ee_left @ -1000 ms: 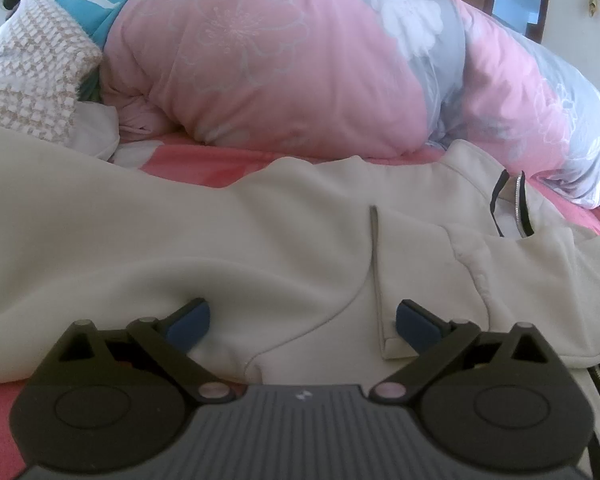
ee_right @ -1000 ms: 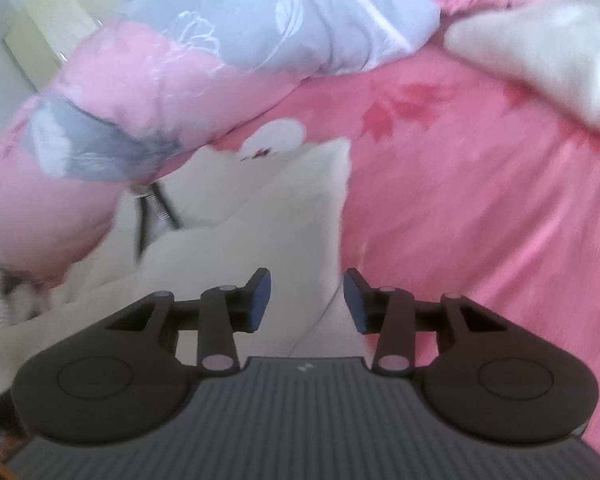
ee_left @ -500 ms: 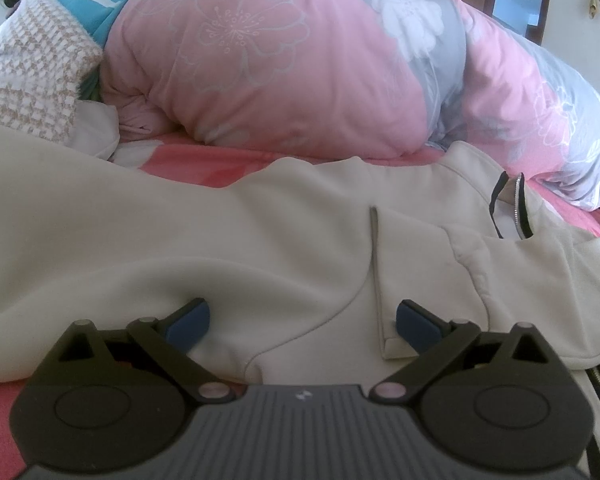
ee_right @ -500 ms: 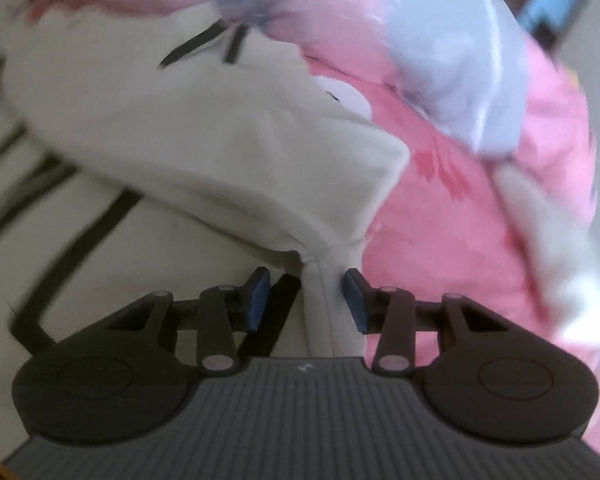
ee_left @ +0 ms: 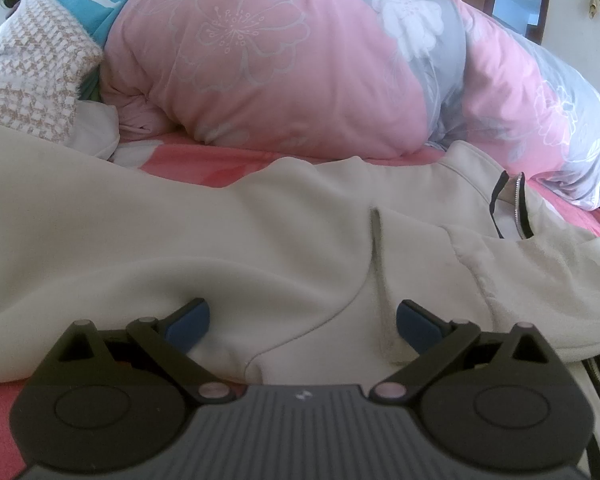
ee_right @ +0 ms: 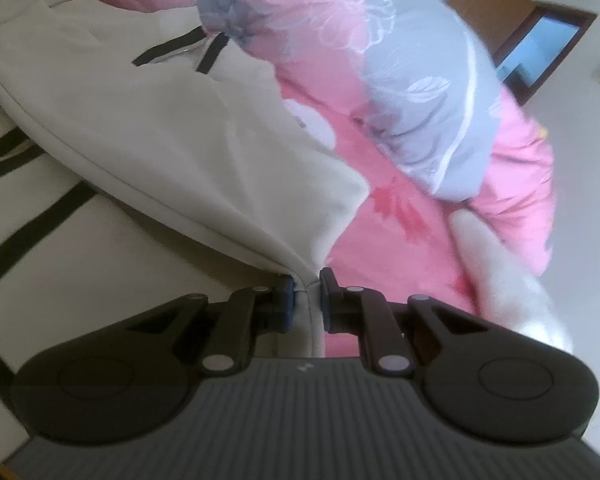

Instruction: Fold clothes

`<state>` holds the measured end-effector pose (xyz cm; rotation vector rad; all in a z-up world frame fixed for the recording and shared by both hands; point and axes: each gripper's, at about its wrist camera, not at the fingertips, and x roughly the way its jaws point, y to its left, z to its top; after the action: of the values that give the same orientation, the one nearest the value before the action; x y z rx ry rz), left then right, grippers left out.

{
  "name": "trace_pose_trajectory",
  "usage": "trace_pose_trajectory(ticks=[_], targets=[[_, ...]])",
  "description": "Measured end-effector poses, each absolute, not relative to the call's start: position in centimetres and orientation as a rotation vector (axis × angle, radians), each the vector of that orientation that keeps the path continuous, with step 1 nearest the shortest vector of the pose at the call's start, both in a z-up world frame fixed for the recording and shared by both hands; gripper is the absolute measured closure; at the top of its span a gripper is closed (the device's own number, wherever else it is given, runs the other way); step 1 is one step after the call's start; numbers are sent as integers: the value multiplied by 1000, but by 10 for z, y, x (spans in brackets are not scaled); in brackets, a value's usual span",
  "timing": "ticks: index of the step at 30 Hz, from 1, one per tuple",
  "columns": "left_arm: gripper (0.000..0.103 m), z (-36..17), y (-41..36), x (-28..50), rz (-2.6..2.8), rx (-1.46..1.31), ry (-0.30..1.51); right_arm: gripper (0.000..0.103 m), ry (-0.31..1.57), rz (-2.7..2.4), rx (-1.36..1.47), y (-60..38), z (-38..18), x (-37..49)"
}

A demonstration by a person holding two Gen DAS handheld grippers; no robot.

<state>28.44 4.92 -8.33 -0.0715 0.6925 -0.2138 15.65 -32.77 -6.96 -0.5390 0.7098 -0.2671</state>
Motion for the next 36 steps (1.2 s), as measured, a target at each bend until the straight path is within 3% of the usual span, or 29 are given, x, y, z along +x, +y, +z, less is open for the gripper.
trace_pose_trajectory(ticks=[13, 19, 23, 26, 28, 32, 35, 36], targets=[[2, -81, 49, 283, -216, -87, 687, 90, 740, -277, -463, -341, -77, 152], [6, -71, 59, 273, -243, -152, 650, 61, 710, -311, -366, -348, -63, 130], [9, -55, 41, 255, -363, -131, 619, 59, 628, -306, -162, -365, -41, 96], [22, -55, 8, 252, -433, -60, 681, 56, 539, -274, 43, -382, -26, 74], [40, -60, -14, 255, -449, -2, 738, 56, 490, -223, 184, -393, -21, 68], [44, -68, -25, 263, -402, -11, 758, 56, 433, -144, 296, -399, -21, 69], [56, -67, -22, 267, -371, -38, 769, 56, 410, -114, 306, -398, -27, 72], [65, -67, -22, 268, -361, -36, 770, 56, 403, -106, 312, -398, -29, 72]])
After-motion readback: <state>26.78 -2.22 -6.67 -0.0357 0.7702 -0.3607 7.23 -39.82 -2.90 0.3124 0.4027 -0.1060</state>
